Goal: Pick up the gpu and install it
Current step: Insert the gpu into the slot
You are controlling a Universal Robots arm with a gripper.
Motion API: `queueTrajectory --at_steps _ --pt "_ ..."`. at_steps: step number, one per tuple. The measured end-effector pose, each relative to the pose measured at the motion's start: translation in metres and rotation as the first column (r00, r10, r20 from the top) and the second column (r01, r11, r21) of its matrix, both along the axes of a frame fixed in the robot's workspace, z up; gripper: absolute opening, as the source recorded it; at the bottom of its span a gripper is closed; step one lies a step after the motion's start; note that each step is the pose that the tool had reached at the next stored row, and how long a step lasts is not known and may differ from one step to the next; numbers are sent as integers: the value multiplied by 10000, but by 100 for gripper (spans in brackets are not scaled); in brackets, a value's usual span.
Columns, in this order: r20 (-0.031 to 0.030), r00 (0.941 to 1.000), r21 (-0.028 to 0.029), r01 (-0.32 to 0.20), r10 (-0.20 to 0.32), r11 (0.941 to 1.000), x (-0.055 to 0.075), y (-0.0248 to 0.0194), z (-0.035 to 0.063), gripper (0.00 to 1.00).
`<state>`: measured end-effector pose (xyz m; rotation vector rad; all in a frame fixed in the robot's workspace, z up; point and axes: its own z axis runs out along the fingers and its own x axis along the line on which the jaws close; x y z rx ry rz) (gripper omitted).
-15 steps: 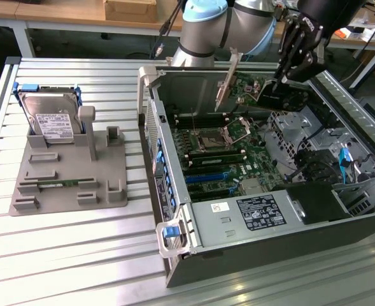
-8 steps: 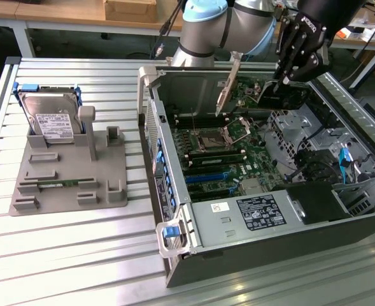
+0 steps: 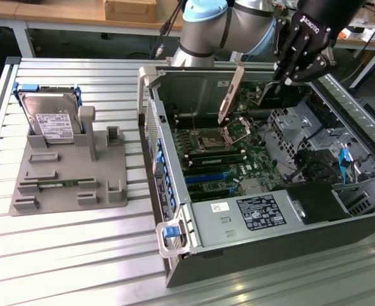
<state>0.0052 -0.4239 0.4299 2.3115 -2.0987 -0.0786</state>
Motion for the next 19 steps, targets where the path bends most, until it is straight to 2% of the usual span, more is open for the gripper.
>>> queueTrajectory --at_steps 1,2,3,6,8,10,12,13,14,15,17,19 --pt "0 9996 0 -291 291 9996 0 0 0 26" --pt "0 9951 0 -993 993 9951 0 0 0 26" --pt "0 9910 0 -1342 1342 9910 0 0 -1 26" --pt "0 9785 0 -2063 2063 9785 0 0 -1 26" --pt "0 9669 0 -2553 2553 9669 0 0 -2 26" --pt "0 9518 0 -3066 3066 9518 0 0 -2 26" --pt "0 9452 0 -3265 3265 9452 0 0 -2 26" --pt "0 9396 0 -3424 3424 9396 0 0 -2 26" --pt "0 9332 0 -3595 3595 9332 0 0 -2 26" --pt "0 9223 0 -3865 3865 9223 0 0 -2 26" --pt "0 9062 0 -4228 4228 9062 0 0 -2 26" --pt "0 8974 0 -4411 4411 8974 0 0 -3 26"
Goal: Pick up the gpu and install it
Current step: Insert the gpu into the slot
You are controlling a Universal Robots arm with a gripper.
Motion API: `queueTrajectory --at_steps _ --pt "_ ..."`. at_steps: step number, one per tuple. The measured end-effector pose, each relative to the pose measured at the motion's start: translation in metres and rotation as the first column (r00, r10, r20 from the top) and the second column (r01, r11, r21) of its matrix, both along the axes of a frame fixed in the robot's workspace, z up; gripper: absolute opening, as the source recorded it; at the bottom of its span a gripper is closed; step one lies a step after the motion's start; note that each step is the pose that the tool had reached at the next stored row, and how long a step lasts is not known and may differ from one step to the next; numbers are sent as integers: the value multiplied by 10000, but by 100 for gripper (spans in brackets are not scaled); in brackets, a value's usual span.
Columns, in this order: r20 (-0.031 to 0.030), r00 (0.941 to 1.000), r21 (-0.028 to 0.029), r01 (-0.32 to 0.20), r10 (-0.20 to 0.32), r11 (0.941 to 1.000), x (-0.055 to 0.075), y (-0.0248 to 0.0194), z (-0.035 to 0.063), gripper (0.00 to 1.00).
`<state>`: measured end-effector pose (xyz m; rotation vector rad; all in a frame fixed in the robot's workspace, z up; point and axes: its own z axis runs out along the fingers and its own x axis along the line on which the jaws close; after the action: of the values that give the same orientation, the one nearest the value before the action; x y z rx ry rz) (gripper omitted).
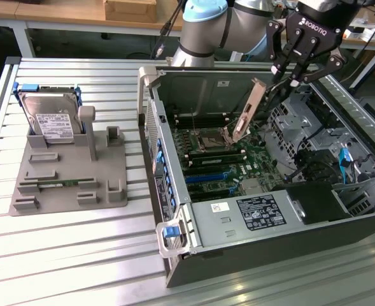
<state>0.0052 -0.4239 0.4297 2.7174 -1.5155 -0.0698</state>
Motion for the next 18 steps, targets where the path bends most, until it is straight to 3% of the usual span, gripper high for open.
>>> queueTrajectory --at_steps 5,10,16,18 --pt "0 9987 0 -502 502 9987 0 0 0 26" --pt "0 9857 0 -1686 1686 9857 0 0 -2 26" --pt "0 9533 0 -3020 3020 9533 0 0 -3 26" --pt "0 9380 0 -3467 3467 9380 0 0 -3 26"
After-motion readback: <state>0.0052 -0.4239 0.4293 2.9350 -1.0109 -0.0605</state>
